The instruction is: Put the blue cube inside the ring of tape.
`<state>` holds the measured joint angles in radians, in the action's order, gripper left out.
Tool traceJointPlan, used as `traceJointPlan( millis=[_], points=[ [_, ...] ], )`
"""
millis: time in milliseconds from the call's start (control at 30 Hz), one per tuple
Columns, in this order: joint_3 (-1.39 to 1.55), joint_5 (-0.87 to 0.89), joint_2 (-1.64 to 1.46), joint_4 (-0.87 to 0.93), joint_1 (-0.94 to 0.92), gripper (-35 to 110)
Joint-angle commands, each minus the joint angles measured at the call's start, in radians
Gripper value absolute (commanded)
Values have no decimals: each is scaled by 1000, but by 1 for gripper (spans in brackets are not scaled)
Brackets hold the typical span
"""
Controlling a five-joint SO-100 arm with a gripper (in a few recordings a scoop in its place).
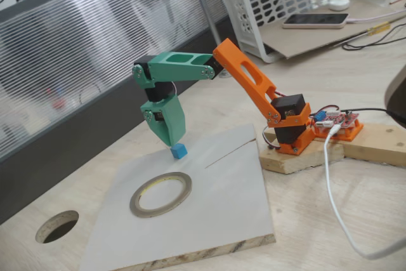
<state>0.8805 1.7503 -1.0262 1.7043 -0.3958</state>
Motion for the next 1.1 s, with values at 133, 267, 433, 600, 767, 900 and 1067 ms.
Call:
traceJointPlan(
  millis=[133,267,433,600,767,900,1067],
  points=[
    [-84,3,31,2,-9,1],
    [-110,3,49,2,-9,1],
    [-110,5,49,2,-9,1],
    [-100,5,46,3,-11,1],
    [-98,6,44,6,-11,1],
    [-98,6,44,5,-11,1],
    [-98,11,40,11,-11,1]
  ],
)
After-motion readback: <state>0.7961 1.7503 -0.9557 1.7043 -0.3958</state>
